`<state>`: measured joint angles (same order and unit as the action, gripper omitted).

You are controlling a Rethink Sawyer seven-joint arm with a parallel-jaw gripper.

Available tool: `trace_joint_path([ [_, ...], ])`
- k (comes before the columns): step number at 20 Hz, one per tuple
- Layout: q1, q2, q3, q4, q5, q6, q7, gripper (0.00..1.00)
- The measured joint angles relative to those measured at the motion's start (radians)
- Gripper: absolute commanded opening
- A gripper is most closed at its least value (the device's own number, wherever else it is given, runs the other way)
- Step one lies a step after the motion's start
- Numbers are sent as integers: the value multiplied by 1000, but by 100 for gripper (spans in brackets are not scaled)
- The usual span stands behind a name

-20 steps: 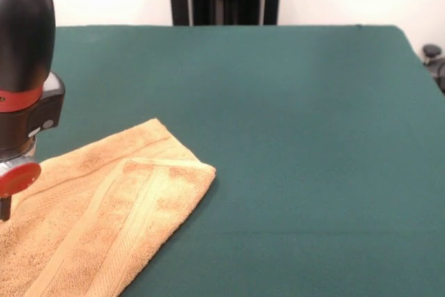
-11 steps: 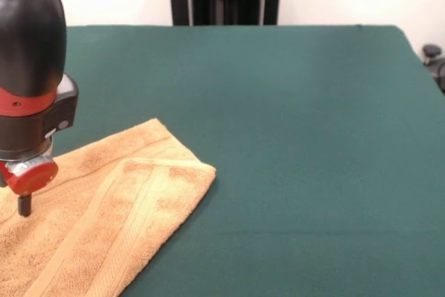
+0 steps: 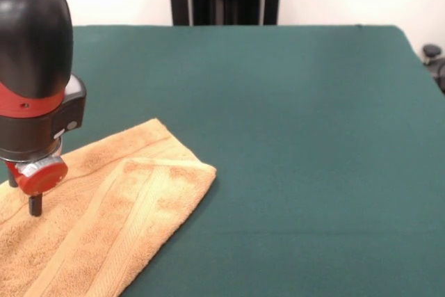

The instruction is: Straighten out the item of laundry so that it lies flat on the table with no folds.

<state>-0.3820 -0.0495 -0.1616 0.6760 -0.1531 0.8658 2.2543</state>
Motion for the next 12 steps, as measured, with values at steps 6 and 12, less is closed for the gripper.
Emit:
trace_joint_path([
  [6,0,0,0,1,7,0,0,100],
  [12,0,1,0,1,15,0,0,100],
])
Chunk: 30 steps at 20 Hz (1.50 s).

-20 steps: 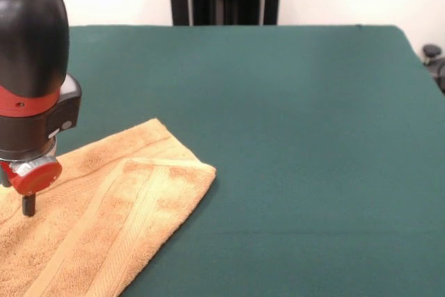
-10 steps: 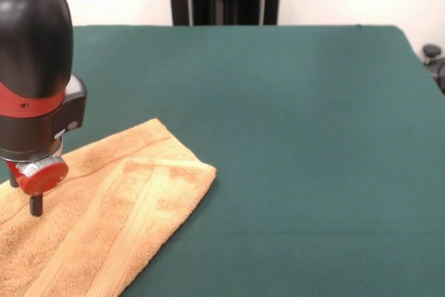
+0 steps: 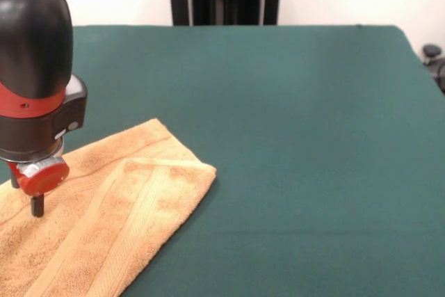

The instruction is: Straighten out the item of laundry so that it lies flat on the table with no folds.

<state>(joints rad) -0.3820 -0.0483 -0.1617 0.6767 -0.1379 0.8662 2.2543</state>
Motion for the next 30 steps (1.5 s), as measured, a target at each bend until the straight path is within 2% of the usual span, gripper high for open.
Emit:
trace_joint_path([
  [30,31,-17,0,30,66,31,0,100],
])
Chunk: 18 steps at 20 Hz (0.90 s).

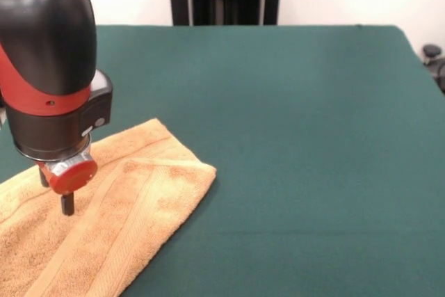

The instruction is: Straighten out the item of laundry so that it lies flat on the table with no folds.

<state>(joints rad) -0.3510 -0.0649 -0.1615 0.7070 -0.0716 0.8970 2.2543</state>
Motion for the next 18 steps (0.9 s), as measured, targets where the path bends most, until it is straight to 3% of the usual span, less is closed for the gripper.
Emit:
trace_joint_path([
  [18,0,11,0,-3,8,4,0,100],
])
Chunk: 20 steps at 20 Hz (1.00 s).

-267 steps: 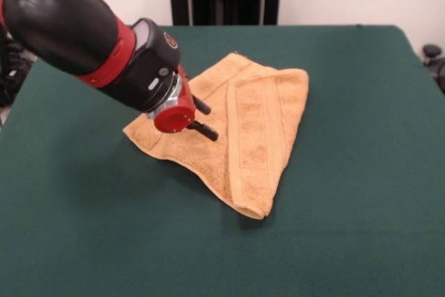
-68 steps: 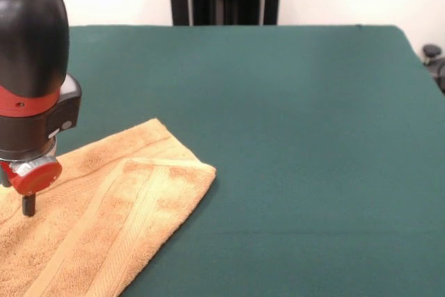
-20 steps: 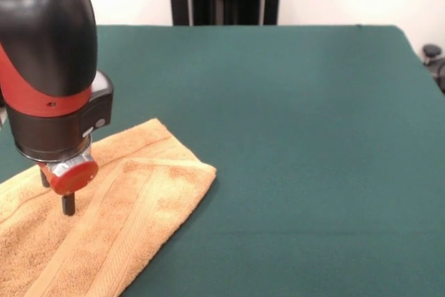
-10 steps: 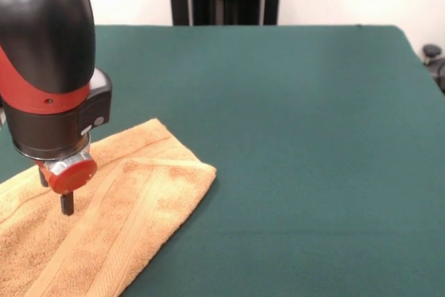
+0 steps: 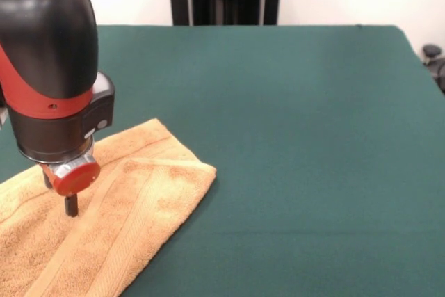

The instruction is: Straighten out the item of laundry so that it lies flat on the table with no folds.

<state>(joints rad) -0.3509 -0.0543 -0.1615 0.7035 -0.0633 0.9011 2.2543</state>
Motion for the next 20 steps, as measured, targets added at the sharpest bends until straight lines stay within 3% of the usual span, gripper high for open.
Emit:
trace_joint_path([
  [20,5,23,0,-32,8,3,0,100],
])
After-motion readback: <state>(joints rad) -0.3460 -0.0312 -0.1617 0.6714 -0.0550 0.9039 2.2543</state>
